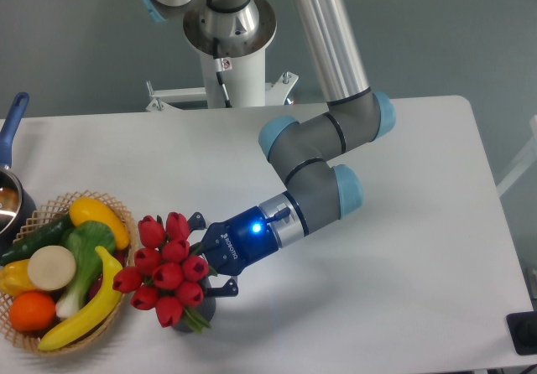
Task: Insert the flowers into the vase
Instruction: 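Push the tulips deeper into the vase and open the gripper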
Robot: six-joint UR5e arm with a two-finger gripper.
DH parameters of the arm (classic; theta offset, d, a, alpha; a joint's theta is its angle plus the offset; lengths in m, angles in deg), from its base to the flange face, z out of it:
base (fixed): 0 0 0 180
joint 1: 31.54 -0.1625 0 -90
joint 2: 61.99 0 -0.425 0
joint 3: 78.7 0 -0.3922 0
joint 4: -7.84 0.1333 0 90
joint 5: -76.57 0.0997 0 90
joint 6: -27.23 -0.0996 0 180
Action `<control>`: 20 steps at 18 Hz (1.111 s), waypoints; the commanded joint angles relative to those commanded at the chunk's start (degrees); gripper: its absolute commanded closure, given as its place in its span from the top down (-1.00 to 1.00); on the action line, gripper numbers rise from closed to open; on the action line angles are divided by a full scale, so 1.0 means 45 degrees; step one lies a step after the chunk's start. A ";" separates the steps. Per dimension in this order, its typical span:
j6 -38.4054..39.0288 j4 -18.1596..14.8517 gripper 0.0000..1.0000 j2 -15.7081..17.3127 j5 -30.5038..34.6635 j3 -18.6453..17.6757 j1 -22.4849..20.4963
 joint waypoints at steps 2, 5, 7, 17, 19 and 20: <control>0.0000 0.0000 -0.21 0.0000 0.0000 -0.0058 0.0000; -0.0486 0.0000 -0.03 0.0000 0.0000 -0.0136 0.0000; -0.0820 0.0000 0.03 0.0020 -0.0019 -0.0273 -0.0078; -0.0918 0.0020 0.67 0.0156 -0.0020 -0.0352 -0.0156; -0.0918 0.0020 0.89 0.0195 0.0000 -0.0352 -0.0156; -0.0918 0.0020 0.98 0.0215 0.0000 -0.0352 -0.0156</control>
